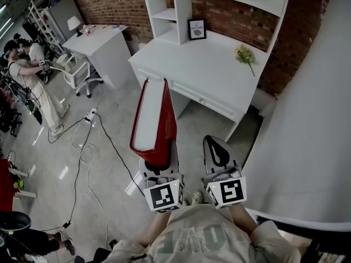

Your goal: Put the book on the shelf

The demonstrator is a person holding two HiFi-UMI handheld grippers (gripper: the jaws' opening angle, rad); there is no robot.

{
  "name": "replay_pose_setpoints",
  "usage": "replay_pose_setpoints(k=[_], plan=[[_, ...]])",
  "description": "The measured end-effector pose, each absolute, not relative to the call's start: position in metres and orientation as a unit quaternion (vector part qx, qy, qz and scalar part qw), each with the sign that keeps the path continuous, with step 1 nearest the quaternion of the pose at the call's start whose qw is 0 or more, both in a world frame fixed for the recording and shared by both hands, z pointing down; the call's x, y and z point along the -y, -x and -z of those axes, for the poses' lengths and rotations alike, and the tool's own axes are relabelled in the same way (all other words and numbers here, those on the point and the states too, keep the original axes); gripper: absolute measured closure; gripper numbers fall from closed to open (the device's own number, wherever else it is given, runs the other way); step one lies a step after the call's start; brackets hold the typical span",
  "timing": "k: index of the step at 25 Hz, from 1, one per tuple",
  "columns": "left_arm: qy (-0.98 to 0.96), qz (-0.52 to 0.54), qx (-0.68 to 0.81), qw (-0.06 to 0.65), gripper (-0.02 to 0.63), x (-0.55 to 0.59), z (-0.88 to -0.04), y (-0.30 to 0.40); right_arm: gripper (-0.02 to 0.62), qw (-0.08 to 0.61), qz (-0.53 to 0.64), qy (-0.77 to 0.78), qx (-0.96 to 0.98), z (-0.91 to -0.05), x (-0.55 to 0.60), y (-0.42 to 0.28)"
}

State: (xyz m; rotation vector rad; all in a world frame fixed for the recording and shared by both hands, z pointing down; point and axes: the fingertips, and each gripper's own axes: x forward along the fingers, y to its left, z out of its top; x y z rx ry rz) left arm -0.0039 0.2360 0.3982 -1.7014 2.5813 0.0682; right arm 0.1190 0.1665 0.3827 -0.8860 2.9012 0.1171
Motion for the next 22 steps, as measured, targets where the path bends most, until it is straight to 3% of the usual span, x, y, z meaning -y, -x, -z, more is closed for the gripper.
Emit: replay_pose_setpoints(k=[13, 22], plan=[[0.549, -0.018, -0.835, 0.038, 0.356, -0.186, -0.398, 0.001, 0.578, 0.041, -0.013, 0.322, -0.946, -0.41, -0.117, -0.154], [0.555, -0.027, -0.83, 0.051, 0.356, -0.139, -0.397, 0.03, 0.578, 0.044, -0.008, 0.327, -0.944, -0.419, -0.069, -0.128]])
